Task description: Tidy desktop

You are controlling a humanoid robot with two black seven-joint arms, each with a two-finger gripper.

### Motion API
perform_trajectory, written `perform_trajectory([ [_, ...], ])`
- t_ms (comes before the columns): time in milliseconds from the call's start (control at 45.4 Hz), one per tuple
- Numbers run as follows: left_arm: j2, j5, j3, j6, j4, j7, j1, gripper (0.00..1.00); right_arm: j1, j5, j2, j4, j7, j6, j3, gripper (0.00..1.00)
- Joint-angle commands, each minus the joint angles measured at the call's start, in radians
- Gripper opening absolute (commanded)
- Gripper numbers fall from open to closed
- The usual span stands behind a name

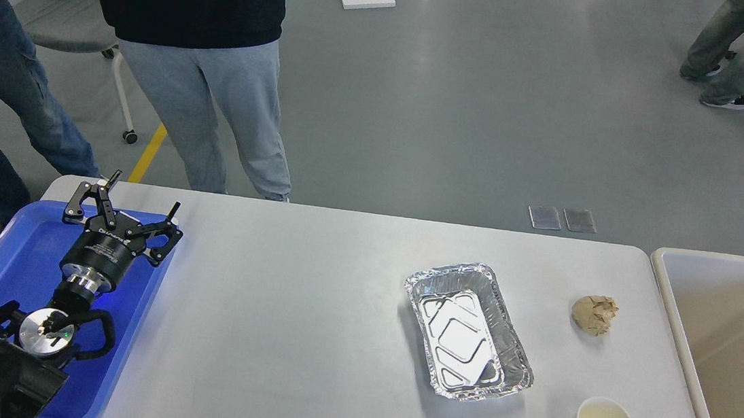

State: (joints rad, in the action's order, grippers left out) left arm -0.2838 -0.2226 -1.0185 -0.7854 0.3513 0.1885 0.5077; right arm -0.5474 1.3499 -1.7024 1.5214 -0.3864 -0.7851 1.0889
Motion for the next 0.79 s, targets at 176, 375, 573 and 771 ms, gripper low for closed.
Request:
perform_trajectory([
  [176, 0.0, 0.0, 0.0, 0.0, 0.0, 0.0, 0.0, 1.0, -0.019, 0.098, 0.049, 0.033, 0.0, 0.0, 0.029, 1.0],
  [375, 0.0, 0.0, 0.0, 0.0, 0.0, 0.0, 0.0, 1.0, -0.022, 0.308, 0.252, 0.02, 0.001, 0.0, 0.017, 1.0],
  [573, 0.0, 0.0, 0.0, 0.0, 0.0, 0.0, 0.0, 1.0, -0.118, 0.377, 0.388, 0.007, 0.004, 0.0, -0.121, 1.0],
  [771, 0.0, 0.0, 0.0, 0.0, 0.0, 0.0, 0.0, 1.0, -0.535, 0.385, 0.596, -0.137, 0.006, 0.0, -0.577, 1.0],
])
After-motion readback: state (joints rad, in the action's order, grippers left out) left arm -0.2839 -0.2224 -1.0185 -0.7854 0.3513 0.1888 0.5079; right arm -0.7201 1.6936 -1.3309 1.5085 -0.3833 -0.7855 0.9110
